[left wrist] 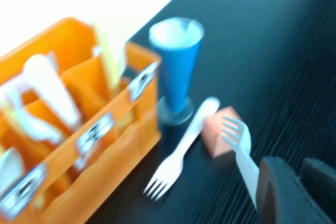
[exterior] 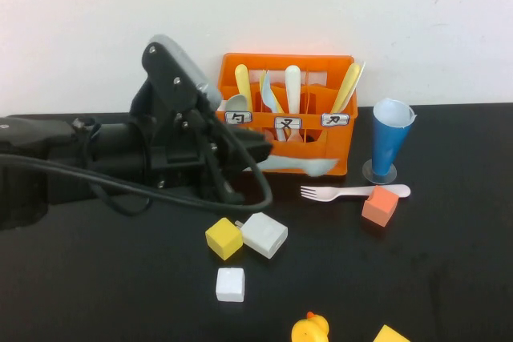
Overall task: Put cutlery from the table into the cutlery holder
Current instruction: Pick up the fork
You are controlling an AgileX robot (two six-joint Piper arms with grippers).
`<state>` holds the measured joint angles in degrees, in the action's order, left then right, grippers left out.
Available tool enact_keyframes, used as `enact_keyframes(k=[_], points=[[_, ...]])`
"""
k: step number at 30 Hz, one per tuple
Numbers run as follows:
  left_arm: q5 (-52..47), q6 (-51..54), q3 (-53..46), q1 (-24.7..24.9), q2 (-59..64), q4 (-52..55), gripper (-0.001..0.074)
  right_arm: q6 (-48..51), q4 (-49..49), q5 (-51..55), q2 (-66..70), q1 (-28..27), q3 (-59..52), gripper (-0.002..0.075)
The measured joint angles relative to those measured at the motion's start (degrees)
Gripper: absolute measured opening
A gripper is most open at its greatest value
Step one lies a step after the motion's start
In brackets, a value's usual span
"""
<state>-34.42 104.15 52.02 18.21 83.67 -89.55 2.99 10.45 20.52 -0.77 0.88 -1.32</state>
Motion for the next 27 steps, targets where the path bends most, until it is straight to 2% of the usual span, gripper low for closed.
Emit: enact_keyframes(k=[4, 17, 20, 25, 27], points=[[-0.63, 5.74, 0.00, 0.47, -0.03, -5.76, 0.0039, 0.00, 0.00, 0.00, 0.00, 0.00, 0.00, -0.0003], [-0.63, 8.30, 0.51, 0.85, -0.03, -7.19, 0.0038, 0.00, 0.00, 0.00, 0.00, 0.00, 0.00, -0.0003], [-0.11, 5.66, 0.51, 2.54, -0.03, -0.97, 0.0038, 0.00, 0.00, 0.00, 0.00, 0.00, 0.00, -0.0003], [3.20, -5.94, 0.51, 7.66, 0.78, 14.35, 0.0038, 0.00, 0.00, 0.00, 0.00, 0.00, 0.00, -0.0003], [4.02, -7.92, 0.51, 9.33, 2.20, 15.94, 0.0038, 0.00, 0.00, 0.00, 0.00, 0.00, 0.00, -0.0003]])
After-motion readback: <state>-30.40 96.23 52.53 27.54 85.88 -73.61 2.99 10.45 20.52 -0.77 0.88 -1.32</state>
